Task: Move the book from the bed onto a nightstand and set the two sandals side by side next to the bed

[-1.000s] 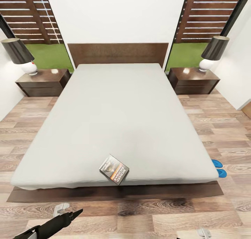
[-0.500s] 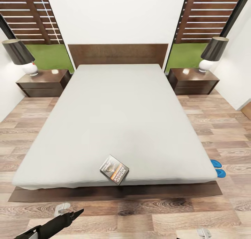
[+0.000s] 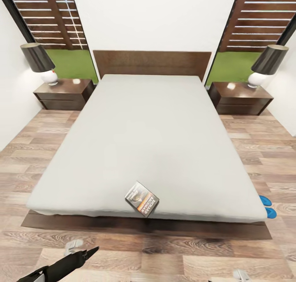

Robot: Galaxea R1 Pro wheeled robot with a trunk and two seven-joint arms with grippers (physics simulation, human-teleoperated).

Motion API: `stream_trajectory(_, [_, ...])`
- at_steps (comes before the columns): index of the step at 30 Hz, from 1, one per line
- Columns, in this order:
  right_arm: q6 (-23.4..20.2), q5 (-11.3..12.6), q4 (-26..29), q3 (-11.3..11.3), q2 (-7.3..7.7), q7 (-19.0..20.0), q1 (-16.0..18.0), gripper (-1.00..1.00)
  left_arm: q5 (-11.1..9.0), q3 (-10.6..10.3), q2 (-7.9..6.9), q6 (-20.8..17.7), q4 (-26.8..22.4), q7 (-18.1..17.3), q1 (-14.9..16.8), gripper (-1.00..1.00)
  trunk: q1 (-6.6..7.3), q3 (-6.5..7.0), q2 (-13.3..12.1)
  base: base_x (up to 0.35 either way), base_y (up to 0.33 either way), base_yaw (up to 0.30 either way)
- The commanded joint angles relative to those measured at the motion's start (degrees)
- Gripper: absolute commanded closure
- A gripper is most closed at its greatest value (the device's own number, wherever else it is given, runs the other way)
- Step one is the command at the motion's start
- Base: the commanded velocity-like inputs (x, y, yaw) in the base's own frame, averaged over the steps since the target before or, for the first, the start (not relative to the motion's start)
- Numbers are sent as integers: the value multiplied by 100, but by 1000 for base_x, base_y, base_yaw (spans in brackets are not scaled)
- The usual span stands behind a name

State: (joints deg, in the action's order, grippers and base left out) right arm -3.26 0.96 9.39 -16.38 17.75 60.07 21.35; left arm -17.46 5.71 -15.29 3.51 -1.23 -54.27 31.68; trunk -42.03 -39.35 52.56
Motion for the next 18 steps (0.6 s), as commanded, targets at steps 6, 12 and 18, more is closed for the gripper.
stream_trajectory(6, [-34, 10, 1, -14, 1, 22, 1, -100, 49, 44, 0, 36, 9, -13, 5, -100, 0, -19, 3, 0, 0, 213])
stream_trajectory(12, [-34, 10, 1, -14, 1, 22, 1, -100, 49, 45, 0, 36, 9, -13, 5, -100, 0, -34, 3, 0, 0, 212])
stream_trajectory(18, [-34, 10, 1, -14, 1, 22, 1, -100, 49, 48, 0, 36, 9, -13, 5, -100, 0, -49, 3, 0, 0, 208])
